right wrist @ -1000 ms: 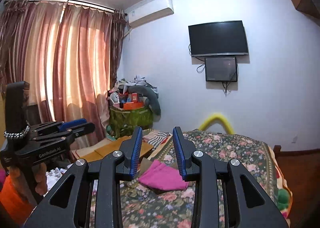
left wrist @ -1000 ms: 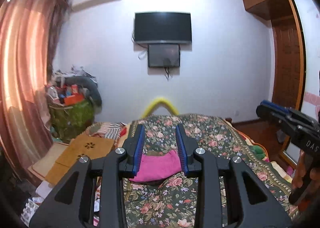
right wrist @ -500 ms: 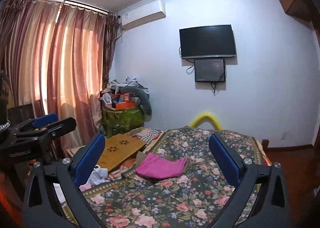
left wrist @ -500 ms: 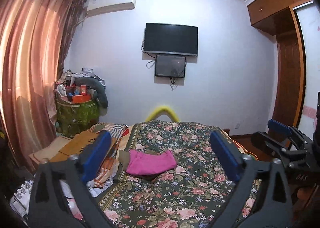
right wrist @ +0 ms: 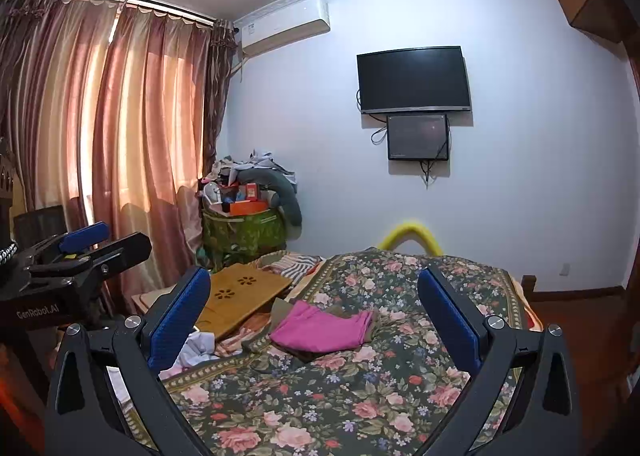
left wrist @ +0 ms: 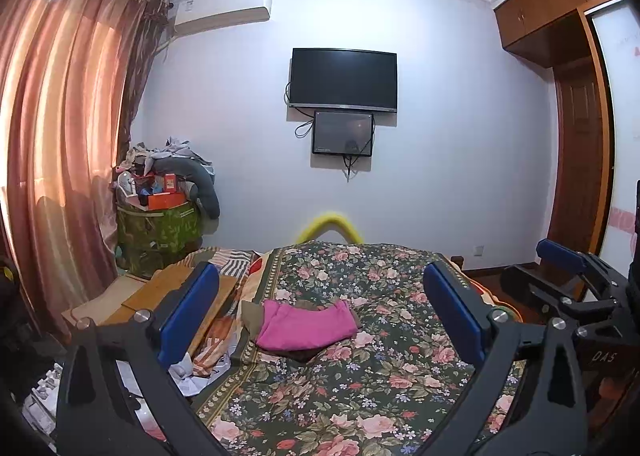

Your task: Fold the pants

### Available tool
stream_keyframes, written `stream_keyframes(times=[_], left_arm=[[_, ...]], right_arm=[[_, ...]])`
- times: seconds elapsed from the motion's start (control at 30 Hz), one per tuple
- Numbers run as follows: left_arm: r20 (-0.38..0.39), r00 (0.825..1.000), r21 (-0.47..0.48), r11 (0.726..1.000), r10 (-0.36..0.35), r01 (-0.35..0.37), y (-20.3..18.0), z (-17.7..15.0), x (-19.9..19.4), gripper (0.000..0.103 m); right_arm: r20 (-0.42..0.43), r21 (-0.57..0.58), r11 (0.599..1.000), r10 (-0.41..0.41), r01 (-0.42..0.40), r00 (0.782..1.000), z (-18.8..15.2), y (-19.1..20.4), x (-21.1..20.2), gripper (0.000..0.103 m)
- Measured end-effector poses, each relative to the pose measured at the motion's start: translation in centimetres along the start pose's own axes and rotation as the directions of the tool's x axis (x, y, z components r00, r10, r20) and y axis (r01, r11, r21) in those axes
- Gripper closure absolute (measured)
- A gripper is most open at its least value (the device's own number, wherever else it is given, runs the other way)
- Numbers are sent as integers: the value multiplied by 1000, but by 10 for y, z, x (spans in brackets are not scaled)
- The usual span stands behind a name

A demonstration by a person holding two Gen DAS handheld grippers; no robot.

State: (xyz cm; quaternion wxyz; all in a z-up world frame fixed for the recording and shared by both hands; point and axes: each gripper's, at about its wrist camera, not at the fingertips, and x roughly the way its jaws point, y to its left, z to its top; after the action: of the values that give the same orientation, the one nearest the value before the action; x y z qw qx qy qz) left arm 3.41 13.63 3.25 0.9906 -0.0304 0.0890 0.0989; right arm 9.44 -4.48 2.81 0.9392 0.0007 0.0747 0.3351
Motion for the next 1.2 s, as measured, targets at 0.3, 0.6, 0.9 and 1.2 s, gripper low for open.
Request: stream_keyframes(times=[0.3, 0.6, 0.9, 1.2], left_arm=[[-14, 1000, -17, 1000, -8, 8, 4, -4, 7, 0], [-23, 1000, -20, 1000, -14, 13, 4, -7, 12, 0], [-30, 999, -24, 999, -22, 21, 3, -8, 13, 0], [-35, 999, -27, 999, -33, 32, 2, -7, 14, 0]], right_arm=[[-13, 12, 1000, -5, 5, 1000, -2, -3, 0, 0], [-15, 15, 1000, -9, 9, 1000, 0, -4, -4, 0], [-16, 22, 1000, -9, 10, 1000, 1, -6, -5, 0], [-11, 23, 1000, -11, 12, 1000, 2, -6, -6, 0]])
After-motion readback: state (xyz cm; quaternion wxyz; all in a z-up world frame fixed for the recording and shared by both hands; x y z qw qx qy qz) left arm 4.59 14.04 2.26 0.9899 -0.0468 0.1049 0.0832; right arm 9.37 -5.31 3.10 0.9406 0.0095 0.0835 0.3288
